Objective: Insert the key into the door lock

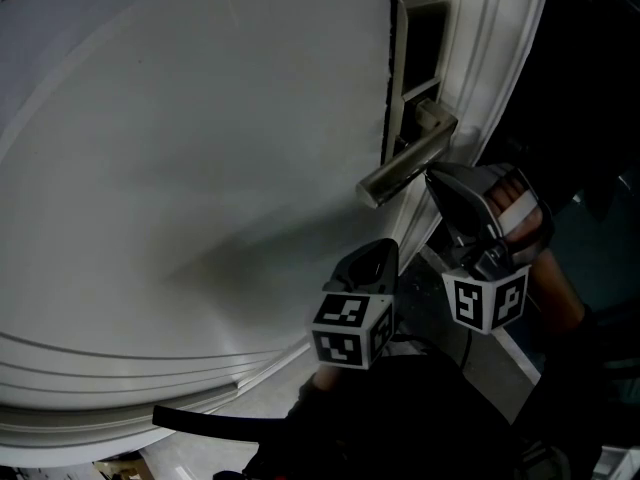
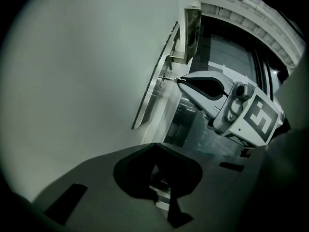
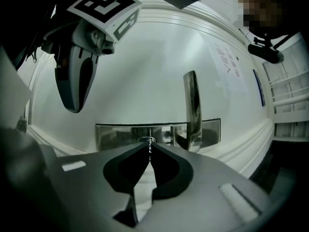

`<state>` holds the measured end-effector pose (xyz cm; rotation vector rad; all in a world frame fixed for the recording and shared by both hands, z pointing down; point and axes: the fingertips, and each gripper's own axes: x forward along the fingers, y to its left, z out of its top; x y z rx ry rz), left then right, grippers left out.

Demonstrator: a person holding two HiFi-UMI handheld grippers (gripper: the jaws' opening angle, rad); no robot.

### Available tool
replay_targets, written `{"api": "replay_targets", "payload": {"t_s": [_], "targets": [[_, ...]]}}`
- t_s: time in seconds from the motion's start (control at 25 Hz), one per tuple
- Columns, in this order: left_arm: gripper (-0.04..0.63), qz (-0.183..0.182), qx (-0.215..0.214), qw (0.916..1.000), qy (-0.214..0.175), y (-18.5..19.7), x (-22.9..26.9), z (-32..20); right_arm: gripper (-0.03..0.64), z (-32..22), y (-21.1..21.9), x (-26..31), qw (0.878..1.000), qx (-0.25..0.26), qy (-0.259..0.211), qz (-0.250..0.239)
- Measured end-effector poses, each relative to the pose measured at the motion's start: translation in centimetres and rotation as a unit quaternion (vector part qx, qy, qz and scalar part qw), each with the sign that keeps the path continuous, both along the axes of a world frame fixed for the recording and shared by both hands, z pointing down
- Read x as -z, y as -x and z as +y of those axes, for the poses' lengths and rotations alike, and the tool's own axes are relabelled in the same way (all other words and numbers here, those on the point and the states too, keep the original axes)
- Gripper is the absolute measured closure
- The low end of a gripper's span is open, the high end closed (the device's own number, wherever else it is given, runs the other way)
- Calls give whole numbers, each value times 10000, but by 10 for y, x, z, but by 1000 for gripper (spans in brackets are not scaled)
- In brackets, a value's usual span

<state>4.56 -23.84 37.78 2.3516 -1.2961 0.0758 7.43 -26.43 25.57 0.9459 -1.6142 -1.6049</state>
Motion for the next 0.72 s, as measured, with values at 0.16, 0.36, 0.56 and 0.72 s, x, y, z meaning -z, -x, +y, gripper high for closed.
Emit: {"api": "replay_targets", "payload": {"t_s": [0.16, 0.36, 0.56, 0.72], "targets": [[595, -28, -31, 10000, 6, 0, -1, -1, 604, -1, 0, -1, 9983, -54, -383, 431], [595, -61, -88, 9999, -32, -1, 0, -2, 604, -1, 0, -1, 9995, -52, -158, 267], [595, -55, -97, 9999, -51, 0, 1, -2, 604, -4, 1, -2, 9994, -65, -212, 255], [595, -46, -64, 10000, -44, 3, 1, -4, 604, -3, 1, -1, 9995, -44, -191, 256]]}}
